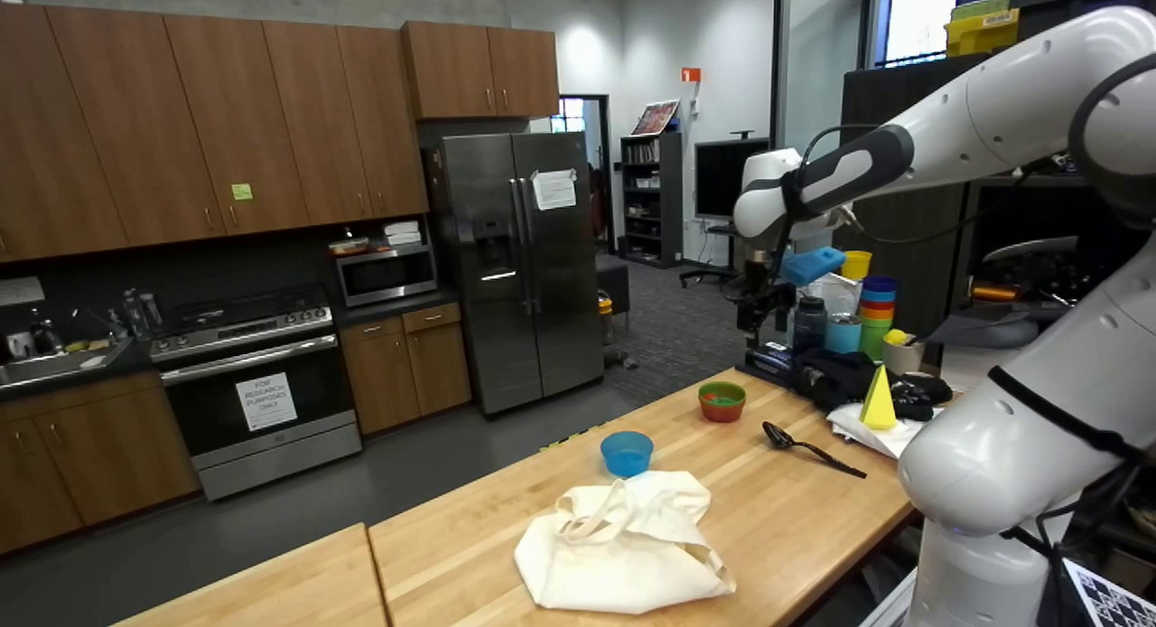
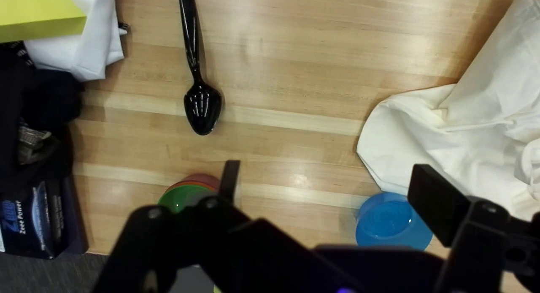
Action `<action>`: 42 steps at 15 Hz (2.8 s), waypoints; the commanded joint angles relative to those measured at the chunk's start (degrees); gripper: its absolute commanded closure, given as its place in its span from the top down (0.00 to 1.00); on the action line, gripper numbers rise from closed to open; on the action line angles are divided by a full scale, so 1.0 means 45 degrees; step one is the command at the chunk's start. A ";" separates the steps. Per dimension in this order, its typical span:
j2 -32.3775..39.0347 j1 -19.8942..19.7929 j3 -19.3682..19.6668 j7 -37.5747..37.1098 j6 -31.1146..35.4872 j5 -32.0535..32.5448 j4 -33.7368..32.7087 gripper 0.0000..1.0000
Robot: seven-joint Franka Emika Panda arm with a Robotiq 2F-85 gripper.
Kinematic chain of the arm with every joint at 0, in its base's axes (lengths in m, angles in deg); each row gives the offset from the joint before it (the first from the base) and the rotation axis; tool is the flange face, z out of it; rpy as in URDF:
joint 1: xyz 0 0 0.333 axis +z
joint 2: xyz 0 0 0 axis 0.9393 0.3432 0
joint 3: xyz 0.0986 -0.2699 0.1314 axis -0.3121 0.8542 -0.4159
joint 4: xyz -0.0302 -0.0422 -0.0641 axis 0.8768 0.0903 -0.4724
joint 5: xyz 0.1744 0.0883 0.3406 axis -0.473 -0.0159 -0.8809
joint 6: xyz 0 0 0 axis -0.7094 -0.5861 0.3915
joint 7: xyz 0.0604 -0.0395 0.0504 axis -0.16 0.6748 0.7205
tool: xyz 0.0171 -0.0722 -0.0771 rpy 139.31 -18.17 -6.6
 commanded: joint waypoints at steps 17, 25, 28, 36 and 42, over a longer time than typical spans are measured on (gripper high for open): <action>0.4205 -0.1339 0.1055 0.0352 0.2790 -0.0297 0.0983 1.00; 0.4593 -0.1709 0.1158 0.1581 0.1760 -0.0476 0.1116 1.00; 0.4532 -0.1674 0.1137 0.1800 0.1531 -0.0489 0.1017 1.00; 0.4329 -0.1953 0.1303 0.1759 0.2804 0.0146 0.1923 1.00; 0.4327 -0.2627 0.1890 0.2217 0.6040 0.0401 0.3974 1.00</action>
